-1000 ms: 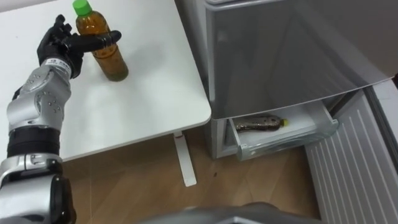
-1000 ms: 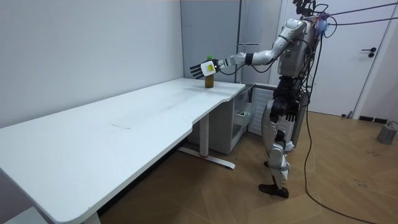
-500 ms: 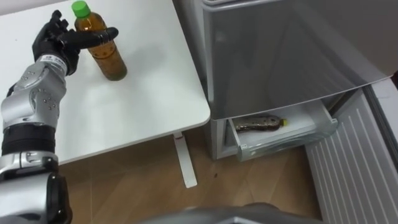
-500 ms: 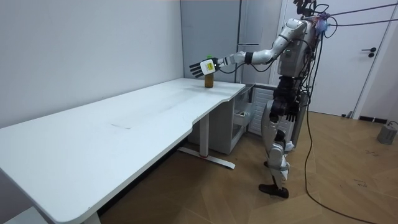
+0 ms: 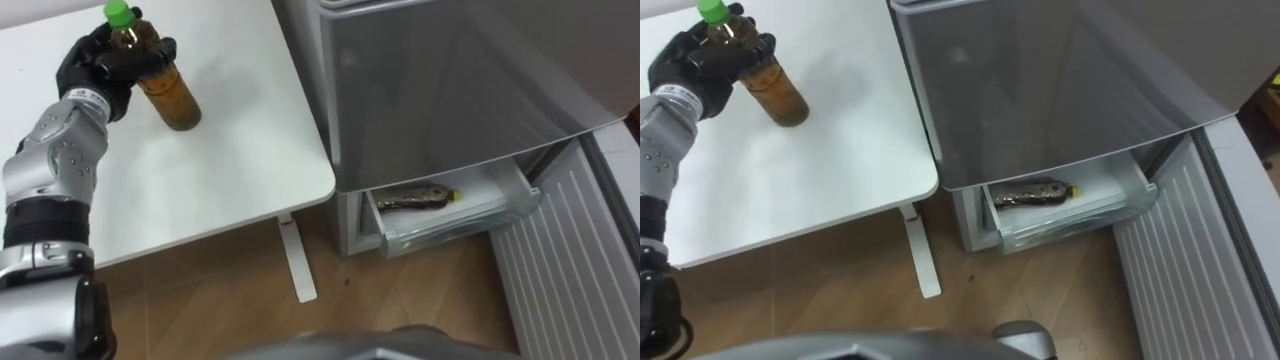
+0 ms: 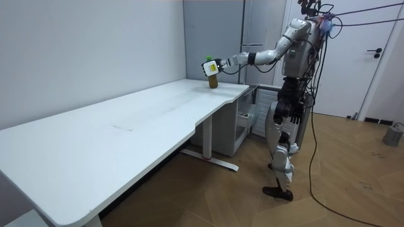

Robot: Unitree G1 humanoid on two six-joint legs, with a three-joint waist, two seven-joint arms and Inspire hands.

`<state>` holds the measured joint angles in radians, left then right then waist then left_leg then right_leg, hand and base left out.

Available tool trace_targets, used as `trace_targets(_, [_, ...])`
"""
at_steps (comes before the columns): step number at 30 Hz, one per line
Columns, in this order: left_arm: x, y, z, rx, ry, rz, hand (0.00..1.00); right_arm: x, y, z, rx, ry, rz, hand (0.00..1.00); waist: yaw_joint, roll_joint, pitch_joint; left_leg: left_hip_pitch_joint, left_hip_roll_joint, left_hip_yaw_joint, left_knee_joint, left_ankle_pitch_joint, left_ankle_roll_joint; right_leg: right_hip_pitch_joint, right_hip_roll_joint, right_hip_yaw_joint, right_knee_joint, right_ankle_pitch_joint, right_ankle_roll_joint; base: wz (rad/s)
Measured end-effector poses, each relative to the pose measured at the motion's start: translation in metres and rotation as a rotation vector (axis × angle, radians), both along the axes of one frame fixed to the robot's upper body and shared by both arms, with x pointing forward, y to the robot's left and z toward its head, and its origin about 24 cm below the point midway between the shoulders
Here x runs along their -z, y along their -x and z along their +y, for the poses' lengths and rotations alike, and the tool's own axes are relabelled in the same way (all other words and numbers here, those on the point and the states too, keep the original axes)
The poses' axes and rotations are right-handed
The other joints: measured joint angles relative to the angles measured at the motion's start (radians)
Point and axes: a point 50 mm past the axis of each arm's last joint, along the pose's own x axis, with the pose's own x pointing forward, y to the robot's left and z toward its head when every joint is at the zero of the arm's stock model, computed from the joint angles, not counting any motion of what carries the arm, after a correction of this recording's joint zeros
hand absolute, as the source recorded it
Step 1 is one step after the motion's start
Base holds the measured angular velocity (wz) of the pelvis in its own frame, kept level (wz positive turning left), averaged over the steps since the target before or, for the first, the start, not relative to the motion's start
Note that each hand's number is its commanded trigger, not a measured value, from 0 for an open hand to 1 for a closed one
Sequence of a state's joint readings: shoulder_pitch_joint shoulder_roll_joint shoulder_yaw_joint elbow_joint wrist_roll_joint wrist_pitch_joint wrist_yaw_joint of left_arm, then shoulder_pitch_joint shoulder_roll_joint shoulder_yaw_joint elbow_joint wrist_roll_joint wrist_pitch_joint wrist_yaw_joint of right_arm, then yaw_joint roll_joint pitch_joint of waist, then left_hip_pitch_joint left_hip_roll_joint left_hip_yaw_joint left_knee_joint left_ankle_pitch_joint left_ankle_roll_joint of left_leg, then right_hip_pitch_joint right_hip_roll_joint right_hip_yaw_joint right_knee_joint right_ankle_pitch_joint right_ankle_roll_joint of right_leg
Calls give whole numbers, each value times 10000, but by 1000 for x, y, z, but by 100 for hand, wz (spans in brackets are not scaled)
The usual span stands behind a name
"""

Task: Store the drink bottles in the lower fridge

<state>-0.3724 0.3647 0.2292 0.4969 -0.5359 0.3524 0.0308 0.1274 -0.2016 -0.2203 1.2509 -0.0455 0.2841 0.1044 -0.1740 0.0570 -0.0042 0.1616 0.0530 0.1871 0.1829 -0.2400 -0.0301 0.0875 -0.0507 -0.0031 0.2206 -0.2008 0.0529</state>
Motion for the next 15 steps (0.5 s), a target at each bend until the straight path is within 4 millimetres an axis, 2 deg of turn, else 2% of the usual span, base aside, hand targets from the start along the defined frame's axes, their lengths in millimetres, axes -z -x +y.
trace_targets(4, [8, 1, -1, 8, 276, 272, 100, 0, -7, 1, -56, -82, -145, 0, -173, -47, 36, -105, 2, 14, 18, 0, 0, -18, -2, -14, -17, 0, 1, 0])
trace_targets(15, [6, -7, -13, 453, 726, 227, 100, 0, -12, 0, -134, 35, -227, 0, -413, -103, 74, -118, 2, 45, 29, 0, 0, -19, 0, -8, -35, -1, 2, 0])
